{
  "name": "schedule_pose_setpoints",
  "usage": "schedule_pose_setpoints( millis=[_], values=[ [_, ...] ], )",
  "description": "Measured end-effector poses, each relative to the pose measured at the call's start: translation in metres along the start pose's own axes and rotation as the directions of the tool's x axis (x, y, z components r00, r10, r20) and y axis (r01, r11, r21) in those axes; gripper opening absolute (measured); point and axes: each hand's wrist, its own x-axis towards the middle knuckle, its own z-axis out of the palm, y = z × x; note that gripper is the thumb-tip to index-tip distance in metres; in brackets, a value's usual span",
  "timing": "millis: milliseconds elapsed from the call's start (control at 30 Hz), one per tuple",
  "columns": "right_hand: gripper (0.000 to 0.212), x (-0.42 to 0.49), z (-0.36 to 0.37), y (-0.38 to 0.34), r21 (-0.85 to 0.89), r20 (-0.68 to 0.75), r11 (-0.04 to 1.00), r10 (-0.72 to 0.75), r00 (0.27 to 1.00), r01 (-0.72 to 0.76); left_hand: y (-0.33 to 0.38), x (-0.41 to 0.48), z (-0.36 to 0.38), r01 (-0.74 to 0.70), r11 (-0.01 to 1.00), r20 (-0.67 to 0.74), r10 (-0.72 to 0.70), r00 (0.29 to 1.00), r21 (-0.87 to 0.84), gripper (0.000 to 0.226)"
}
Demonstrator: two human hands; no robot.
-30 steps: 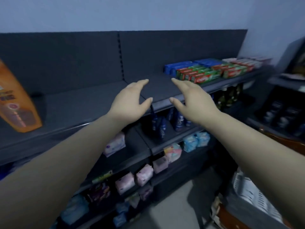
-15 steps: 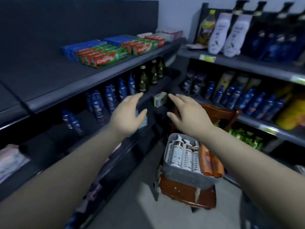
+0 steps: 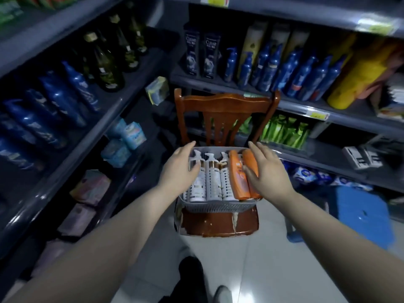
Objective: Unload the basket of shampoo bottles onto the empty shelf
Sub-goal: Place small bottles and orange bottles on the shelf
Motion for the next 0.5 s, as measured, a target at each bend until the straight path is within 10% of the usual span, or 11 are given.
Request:
schedule_pose_setpoints(
  millis=[500],
  values=[
    [0.065,0.038,0.102,0.090,0.051,0.193,0.913,0.388,0.901,-0.404,-0.050,0.097,0.153,0.069,0.997,0.414,-0.077,0.907,0.035,0.064]
  ],
)
